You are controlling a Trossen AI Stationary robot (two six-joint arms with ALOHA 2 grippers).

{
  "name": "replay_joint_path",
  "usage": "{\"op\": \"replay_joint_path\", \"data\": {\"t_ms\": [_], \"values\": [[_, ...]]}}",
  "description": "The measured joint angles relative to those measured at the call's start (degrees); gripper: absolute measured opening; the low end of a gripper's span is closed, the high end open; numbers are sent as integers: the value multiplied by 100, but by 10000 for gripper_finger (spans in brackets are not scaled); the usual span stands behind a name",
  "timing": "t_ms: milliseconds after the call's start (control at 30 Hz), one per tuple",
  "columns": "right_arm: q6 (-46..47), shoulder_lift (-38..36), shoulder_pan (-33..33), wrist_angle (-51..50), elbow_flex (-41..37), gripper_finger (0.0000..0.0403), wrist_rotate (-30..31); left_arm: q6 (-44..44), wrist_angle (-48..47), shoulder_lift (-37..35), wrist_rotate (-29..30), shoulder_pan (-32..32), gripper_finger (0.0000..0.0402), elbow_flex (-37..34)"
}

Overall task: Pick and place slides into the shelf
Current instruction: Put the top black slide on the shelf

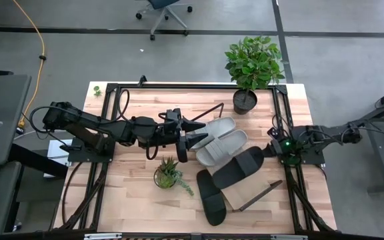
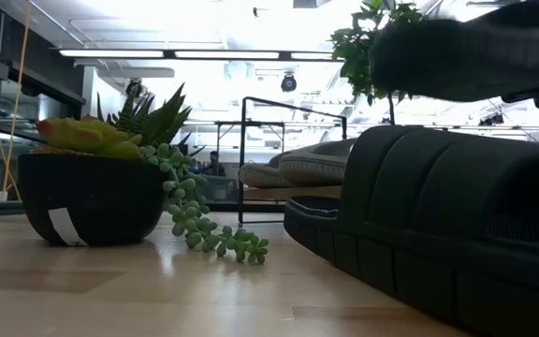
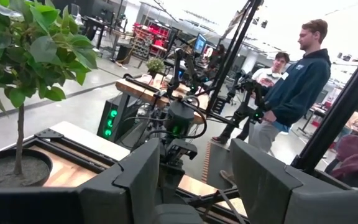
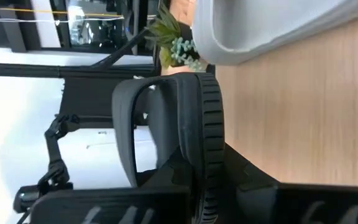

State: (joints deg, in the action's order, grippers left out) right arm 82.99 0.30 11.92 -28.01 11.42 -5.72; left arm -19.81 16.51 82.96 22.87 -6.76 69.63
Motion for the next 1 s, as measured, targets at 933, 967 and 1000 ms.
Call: {"op": "replay_joint_path", "data": {"t_ms": [933, 967, 1000], "values": [[1486, 0, 2325, -754, 2, 5, 1392, 2, -2, 0, 26, 0, 184, 0], [1520, 0, 2402, -752, 2, 5, 1474, 2, -4, -1, 26, 0, 184, 0], [1564, 0, 2480, -752, 2, 5, 1550, 2, -3, -2, 26, 2, 184, 0]]}}
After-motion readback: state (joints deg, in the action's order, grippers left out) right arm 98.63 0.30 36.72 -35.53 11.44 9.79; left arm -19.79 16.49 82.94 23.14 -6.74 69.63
